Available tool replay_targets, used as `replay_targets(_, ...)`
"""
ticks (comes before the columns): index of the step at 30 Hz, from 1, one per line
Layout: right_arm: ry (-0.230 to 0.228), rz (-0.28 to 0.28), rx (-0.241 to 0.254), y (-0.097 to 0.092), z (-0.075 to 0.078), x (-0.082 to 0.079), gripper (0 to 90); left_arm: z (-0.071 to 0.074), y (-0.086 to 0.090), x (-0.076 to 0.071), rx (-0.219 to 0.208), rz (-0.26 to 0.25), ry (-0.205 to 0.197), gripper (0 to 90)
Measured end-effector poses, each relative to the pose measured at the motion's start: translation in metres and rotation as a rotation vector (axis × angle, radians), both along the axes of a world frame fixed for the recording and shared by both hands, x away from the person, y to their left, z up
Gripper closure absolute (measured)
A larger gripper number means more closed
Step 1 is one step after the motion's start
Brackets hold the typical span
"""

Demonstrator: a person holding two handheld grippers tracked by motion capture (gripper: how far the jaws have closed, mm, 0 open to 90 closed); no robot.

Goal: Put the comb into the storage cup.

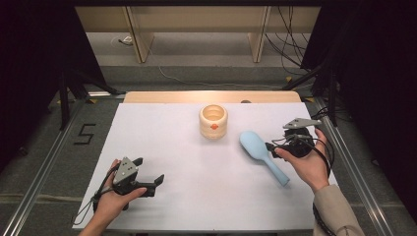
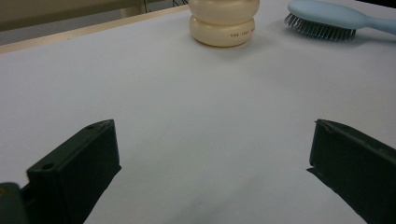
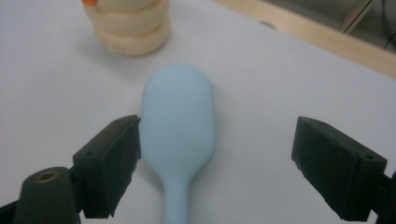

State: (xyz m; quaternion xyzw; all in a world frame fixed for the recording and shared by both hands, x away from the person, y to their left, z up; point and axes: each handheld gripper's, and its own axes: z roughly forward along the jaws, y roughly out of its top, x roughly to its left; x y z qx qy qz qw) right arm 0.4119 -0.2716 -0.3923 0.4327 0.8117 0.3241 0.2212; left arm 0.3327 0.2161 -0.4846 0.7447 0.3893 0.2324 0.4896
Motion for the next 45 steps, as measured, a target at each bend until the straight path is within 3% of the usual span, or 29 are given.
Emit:
replay_targets(2, 0.063, 0.007, -0.02, 0.003, -0.003, 0.004, 17.7, 0.0, 0.0, 0.0, 0.0, 0.0, 0.0, 1.1)
replay_targets(12, 0.279, 0.038, -0.121, 0.016, -0.025, 0.019, 20.8, 0.0, 0.0, 0.0, -0.001, 0.002, -0.002, 1.2)
replay_targets(23, 0.429, 0.034, -0.193, 0.025, -0.047, 0.031, 24.2, 0.0, 0.001, 0.0, -0.002, 0.005, -0.004, 1.3)
replay_targets(34, 0.499, 0.052, -0.268, 0.037, -0.057, 0.035, 28.1, 0.001, 0.002, -0.001, -0.003, 0.007, -0.003, 1.4)
replay_targets(45, 0.547, 0.04, -0.279, 0.042, -0.059, 0.038, 37.3, 0.001, 0.003, -0.001, -0.003, 0.011, -0.004, 1.6)
